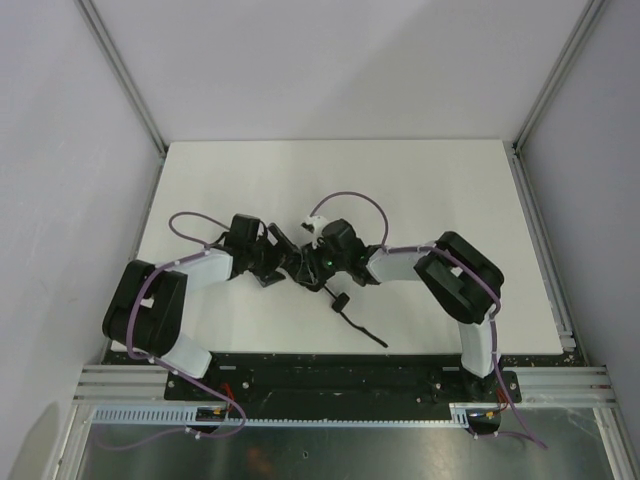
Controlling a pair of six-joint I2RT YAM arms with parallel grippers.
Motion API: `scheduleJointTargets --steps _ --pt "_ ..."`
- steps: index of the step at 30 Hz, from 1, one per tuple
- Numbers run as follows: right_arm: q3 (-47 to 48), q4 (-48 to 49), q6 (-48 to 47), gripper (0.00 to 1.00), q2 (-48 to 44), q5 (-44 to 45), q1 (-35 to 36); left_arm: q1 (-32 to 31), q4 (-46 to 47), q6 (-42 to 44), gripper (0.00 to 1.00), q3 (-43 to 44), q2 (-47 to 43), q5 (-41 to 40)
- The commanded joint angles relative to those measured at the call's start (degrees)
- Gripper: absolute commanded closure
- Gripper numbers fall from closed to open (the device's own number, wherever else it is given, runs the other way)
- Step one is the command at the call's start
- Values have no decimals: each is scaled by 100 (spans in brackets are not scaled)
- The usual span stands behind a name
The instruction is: Put away the umbrella
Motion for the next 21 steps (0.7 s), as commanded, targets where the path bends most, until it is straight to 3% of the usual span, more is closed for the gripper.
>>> scheduleJointTargets --steps 1,4,7,13,17,19,21 --pt "-553 214 697 100 624 -1693 -375 -66 -805 565 6 -386 371 -649" --pt "-599 589 961 100 828 -2478 -554 -91 -642 627 8 -429 617 -626" --pt "-606 832 1127 100 954 -2977 -678 -102 -504 664 16 -458 810 -614" --pt "-607 979 1166 100 1002 -3486 -857 -110 -293 766 54 -616 741 -659" --pt "-601 998 1234 100 864 -3500 -937 -114 -182 751 87 -729 688 -580" --pt "-597 909 1263 91 709 -3226 -935 -118 -143 689 97 -782 683 -485" --pt "-592 679 1189 70 461 -2777 -910 -126 -124 608 99 -841 651 -400"
